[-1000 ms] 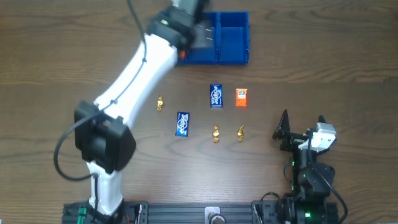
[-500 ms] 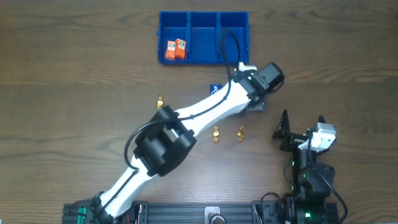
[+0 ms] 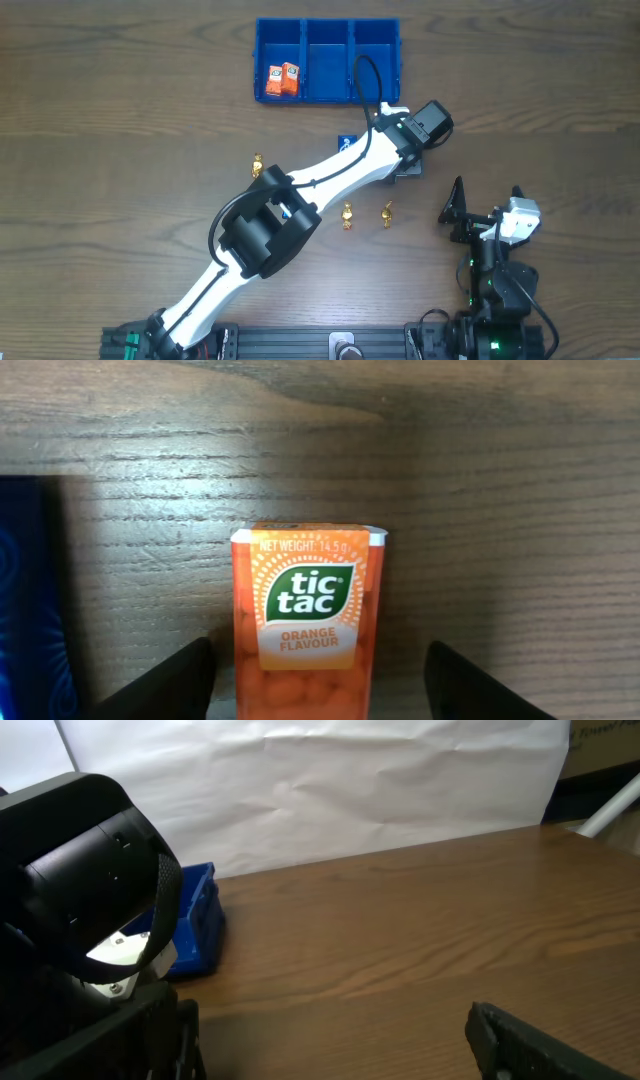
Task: Sort Candies Into Trays
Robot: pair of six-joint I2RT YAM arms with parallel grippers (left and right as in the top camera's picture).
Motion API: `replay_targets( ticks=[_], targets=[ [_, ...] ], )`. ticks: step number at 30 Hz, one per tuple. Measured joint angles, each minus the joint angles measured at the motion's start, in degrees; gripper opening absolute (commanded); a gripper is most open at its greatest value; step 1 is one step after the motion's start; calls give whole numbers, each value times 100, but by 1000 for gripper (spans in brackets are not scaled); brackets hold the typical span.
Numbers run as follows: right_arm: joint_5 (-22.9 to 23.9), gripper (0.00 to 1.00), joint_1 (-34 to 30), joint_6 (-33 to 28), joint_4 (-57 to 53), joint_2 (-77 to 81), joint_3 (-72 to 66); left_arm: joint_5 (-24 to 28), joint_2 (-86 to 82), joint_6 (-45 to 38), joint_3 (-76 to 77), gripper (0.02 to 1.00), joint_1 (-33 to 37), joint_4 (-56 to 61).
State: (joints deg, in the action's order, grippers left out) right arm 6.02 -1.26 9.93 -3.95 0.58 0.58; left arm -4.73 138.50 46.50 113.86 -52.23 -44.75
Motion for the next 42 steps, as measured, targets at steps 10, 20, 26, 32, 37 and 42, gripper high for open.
replay_targets(
  ticks=[10, 20, 26, 32, 37, 42],
  targets=[
    [0, 998, 0, 0, 0, 0, 0, -79, 22, 4, 7, 332, 4, 4],
    [0, 998, 0, 0, 0, 0, 0, -706, -686, -313, -39, 325, 284, -260],
    [0, 998, 0, 0, 0, 0, 0, -1005, -2317, -1150, 37, 325, 1574, -278],
    [0, 998, 0, 0, 0, 0, 0, -656, -2050, -1797, 83, 327, 2710, -308],
    [0, 998, 0, 0, 2, 0, 0, -240, -1427, -2118, 81, 340, 3091, -153],
    [0, 998, 0, 0, 0, 0, 0, 31, -1093, -2299, 79, 358, 3145, 136]
  ],
)
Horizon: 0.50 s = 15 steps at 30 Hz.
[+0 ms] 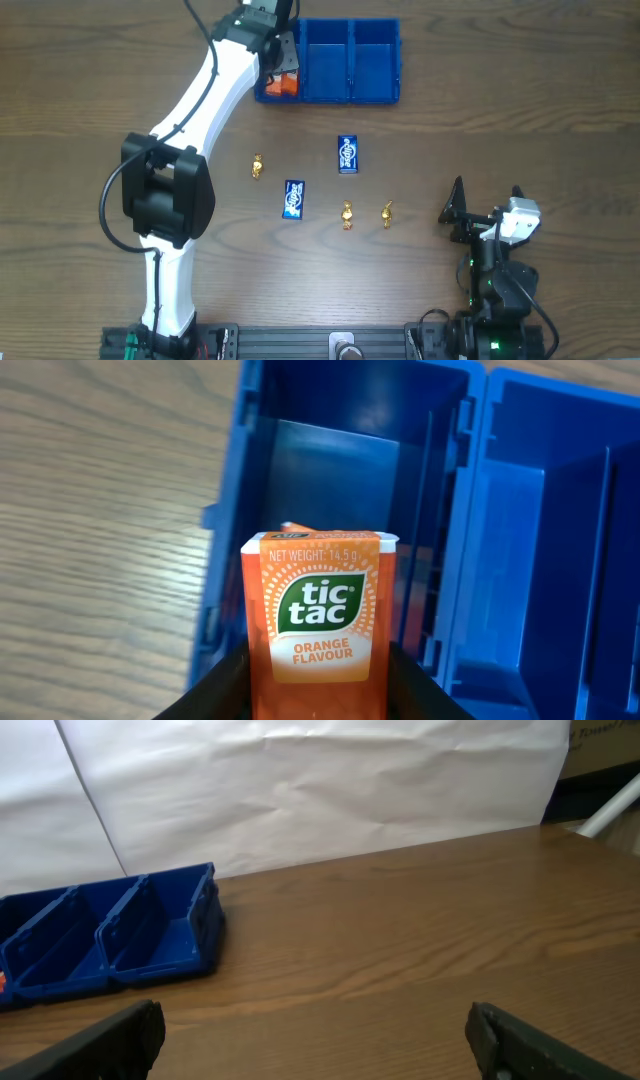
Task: Sort Candies Into Trays
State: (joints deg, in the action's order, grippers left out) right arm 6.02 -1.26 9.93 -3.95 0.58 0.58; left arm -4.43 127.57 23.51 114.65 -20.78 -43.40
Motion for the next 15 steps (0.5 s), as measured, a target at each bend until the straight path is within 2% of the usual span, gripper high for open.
replay_targets(
  ticks=[1, 3, 6, 8, 15],
  targets=[
    [0, 998, 0, 0, 0, 0, 0, 28, 13, -24, 0, 384, -2, 0],
    [0, 998, 0, 0, 0, 0, 0, 79, 17, -68, 0, 496, 0, 2],
    [0, 998, 0, 0, 0, 0, 0, 116, 17, -133, 0, 787, 0, 2],
    [0, 998, 0, 0, 0, 0, 0, 133, 17, -131, 0, 890, 0, 9],
    [0, 998, 0, 0, 2, 0, 0, -24, -476, -107, -457, 939, 59, 33]
  ],
)
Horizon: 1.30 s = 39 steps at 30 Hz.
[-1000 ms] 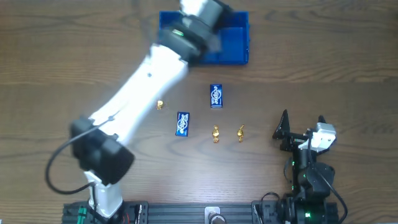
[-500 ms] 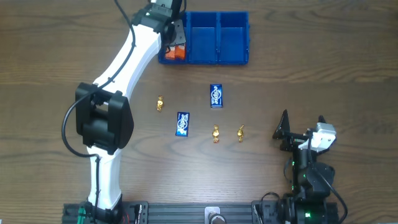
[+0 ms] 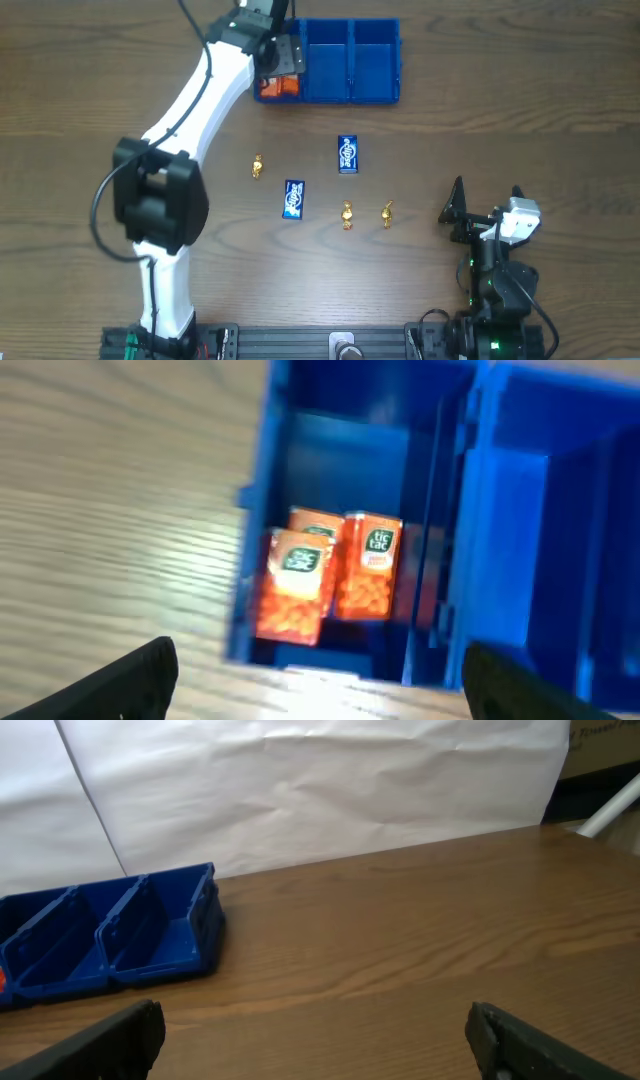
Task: Sort Candies Into Trays
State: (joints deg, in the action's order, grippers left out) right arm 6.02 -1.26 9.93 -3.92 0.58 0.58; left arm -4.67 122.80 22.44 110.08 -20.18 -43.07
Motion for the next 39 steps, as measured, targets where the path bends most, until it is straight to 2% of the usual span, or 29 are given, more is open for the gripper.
replay_targets(
  ticks=[5, 6, 10, 14, 20, 27, 39],
  targets=[
    [0, 998, 0, 0, 2, 0, 0, -393, -2116, -26, -1202, 972, 13, 570],
    [-2, 998, 0, 0, -2, 0, 0, -505, -3357, -125, -1805, 974, 57, 999],
    [0, 998, 0, 0, -4, 0, 0, -472, -5801, -468, -3362, 980, 422, 1871],
    [2, 998, 0, -2, 2, 0, 0, -105, -7895, -1012, -5165, 1000, 949, 2629],
    [2, 998, 0, -2, 0, -11, 0, 553, -10129, -1478, -7460, 996, 1659, 3381],
    [0, 998, 0, -4, 0, -11, 0, 1102, -11344, -1541, -9501, 998, 1858, 4538],
    [0, 996, 0, -4, 0, -11, 0, 1379, -12196, -1543, -10848, 998, 1858, 4723]
  ],
)
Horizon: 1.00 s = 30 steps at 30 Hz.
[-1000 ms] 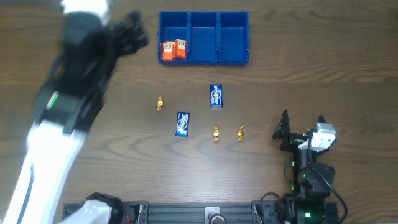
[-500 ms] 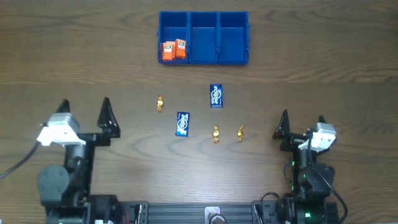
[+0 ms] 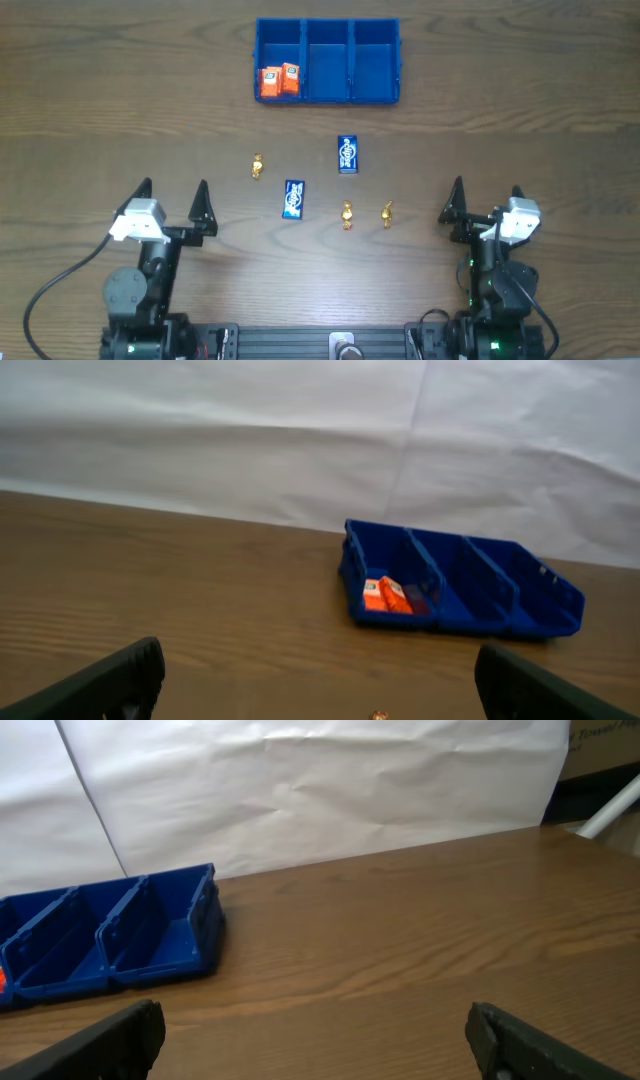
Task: Sort Candies Into Trays
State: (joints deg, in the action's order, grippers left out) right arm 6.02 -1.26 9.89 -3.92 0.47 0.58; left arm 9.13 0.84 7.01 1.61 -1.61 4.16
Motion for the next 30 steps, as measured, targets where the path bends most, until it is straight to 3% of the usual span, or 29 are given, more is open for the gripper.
replay_targets(
  ticks=[9, 30],
  targets=[
    [0, 998, 0, 0, -2, 0, 0, -24, -17, 0, -39, 996, 0, -542],
    [0, 998, 0, 2, 0, 0, 0, -26, -17, 0, -35, 998, 0, -560]
  ],
)
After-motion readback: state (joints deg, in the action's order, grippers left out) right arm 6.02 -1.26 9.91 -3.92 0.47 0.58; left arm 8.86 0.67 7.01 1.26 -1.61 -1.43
